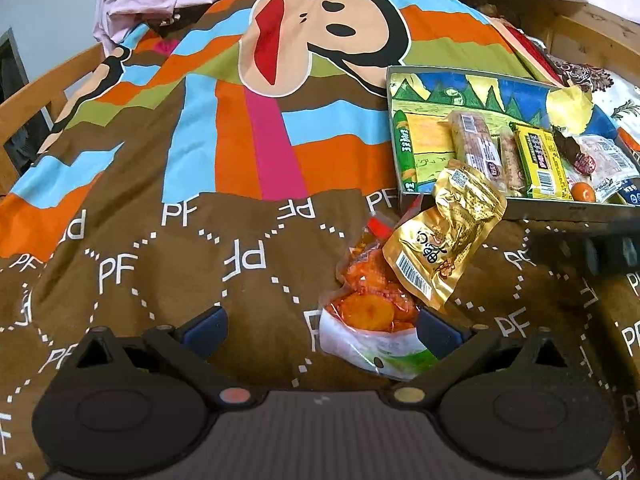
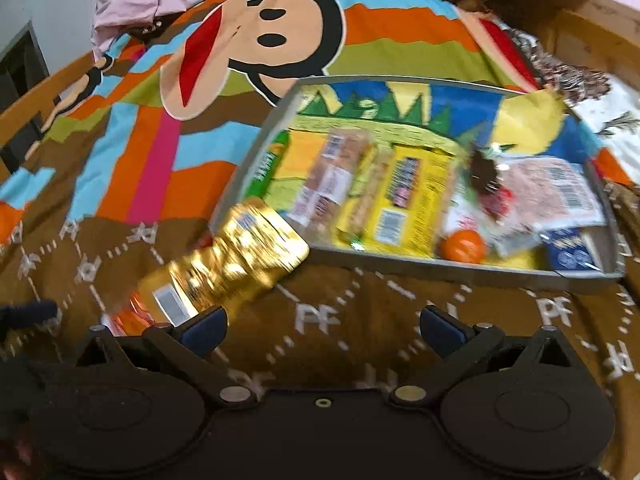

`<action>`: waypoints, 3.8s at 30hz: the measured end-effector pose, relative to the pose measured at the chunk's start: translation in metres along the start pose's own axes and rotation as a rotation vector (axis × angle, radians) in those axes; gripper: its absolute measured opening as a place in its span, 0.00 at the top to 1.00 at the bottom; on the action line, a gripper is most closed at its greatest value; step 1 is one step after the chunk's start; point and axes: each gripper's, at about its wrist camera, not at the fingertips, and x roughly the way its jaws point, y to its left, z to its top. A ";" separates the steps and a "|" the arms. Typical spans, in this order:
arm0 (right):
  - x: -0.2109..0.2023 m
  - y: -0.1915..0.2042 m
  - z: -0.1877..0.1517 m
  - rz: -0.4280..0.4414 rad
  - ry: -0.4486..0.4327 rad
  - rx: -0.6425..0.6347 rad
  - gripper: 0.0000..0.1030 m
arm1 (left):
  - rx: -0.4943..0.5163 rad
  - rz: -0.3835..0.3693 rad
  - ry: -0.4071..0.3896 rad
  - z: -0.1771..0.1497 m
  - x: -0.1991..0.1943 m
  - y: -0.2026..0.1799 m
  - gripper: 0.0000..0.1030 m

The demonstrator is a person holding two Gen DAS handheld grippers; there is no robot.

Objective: Organize snacks
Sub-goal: 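Move left tool to the orange snack bag while right tool moves to the gold packet, then close left tool on the orange snack bag while right tool grasps the gold packet, then lift the orange bag with left tool while right tool lifts the gold packet toward the tray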

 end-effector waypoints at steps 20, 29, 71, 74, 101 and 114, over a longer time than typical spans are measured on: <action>0.078 0.025 0.041 0.148 0.211 0.273 0.10 | 0.127 -0.073 -0.023 -0.010 0.022 -0.026 0.00; 0.070 0.002 0.029 0.129 0.209 0.249 0.31 | 0.176 -0.071 -0.032 -0.012 0.020 -0.031 0.00; 0.010 -0.065 -0.023 0.249 0.047 0.164 0.64 | 0.216 -0.096 -0.155 -0.007 0.029 -0.046 0.12; 0.019 -0.059 -0.024 0.275 0.027 0.106 0.60 | 0.254 -0.073 -0.157 -0.010 0.033 -0.051 0.12; 0.003 -0.029 -0.049 0.196 0.051 -0.109 0.78 | 0.075 -0.235 -0.028 -0.016 0.014 -0.050 0.33; -0.014 -0.003 -0.052 0.084 -0.102 -0.375 0.82 | -0.039 -0.274 -0.105 -0.009 0.011 -0.046 0.35</action>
